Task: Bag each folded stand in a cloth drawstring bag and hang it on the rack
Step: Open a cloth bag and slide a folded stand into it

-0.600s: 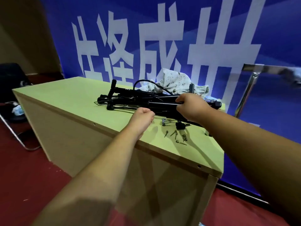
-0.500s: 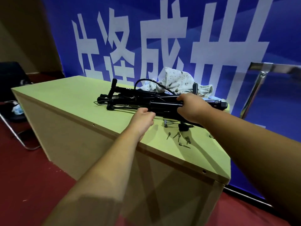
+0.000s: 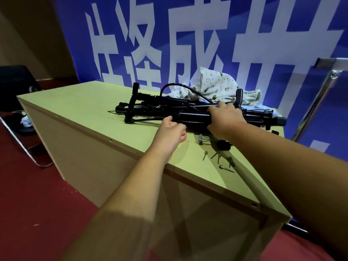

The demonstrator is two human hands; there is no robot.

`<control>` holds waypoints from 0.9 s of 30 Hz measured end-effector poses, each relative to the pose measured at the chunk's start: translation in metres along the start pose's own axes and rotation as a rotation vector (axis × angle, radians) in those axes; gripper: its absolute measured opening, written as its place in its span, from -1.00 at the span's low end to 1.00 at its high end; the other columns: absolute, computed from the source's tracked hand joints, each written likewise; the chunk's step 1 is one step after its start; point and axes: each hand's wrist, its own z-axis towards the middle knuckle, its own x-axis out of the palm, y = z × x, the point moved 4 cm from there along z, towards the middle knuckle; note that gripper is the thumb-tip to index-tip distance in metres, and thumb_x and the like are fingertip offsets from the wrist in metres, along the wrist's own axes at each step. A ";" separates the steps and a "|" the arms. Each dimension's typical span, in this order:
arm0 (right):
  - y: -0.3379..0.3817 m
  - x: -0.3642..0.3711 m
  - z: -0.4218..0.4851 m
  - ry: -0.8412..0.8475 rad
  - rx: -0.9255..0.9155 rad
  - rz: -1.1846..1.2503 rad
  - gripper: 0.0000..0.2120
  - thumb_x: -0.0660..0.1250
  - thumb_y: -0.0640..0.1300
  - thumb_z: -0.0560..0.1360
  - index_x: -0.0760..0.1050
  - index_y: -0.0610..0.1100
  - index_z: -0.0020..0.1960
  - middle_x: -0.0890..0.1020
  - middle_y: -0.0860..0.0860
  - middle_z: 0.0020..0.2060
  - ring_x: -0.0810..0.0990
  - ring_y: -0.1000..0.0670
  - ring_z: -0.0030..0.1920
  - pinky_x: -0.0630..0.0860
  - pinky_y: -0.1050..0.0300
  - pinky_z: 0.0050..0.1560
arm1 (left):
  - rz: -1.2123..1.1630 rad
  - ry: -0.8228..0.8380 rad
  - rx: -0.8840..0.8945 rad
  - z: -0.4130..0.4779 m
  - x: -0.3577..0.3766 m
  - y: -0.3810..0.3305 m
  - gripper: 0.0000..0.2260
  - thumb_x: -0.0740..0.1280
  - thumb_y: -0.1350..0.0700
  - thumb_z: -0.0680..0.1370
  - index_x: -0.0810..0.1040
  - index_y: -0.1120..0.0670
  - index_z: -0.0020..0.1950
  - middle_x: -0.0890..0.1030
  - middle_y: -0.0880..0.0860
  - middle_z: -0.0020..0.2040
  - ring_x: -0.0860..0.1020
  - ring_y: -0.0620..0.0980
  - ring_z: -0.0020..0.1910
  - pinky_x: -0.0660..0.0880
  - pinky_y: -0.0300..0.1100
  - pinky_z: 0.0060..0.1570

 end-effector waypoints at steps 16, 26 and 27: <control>-0.014 -0.022 -0.016 -0.067 0.023 0.045 -0.55 0.42 -0.05 0.62 0.41 -0.12 0.46 0.48 -0.16 0.31 0.51 -0.27 0.31 0.47 -0.21 0.28 | 0.041 0.059 0.048 -0.020 0.005 -0.012 -0.25 0.33 0.11 0.67 -0.03 -0.08 0.74 0.32 -0.07 0.65 0.61 -0.03 0.32 0.54 -0.01 0.40; -0.003 -0.015 -0.008 -0.030 0.006 0.003 -0.58 0.36 -0.18 0.59 0.41 -0.14 0.43 0.50 -0.17 0.31 0.48 -0.29 0.33 0.41 -0.22 0.30 | 0.290 0.082 0.004 -0.025 0.016 -0.014 -0.23 0.33 -0.09 0.59 0.01 -0.22 0.71 0.24 -0.31 0.64 0.44 -0.02 0.52 0.34 0.12 0.54; -0.001 -0.015 -0.004 -0.025 -0.006 0.010 -0.57 0.35 -0.18 0.58 0.41 -0.13 0.43 0.50 -0.17 0.30 0.48 -0.28 0.33 0.41 -0.22 0.31 | 0.303 0.082 0.010 -0.025 0.017 -0.015 -0.23 0.33 -0.08 0.60 -0.01 -0.21 0.72 0.22 -0.30 0.65 0.40 -0.04 0.55 0.33 0.09 0.55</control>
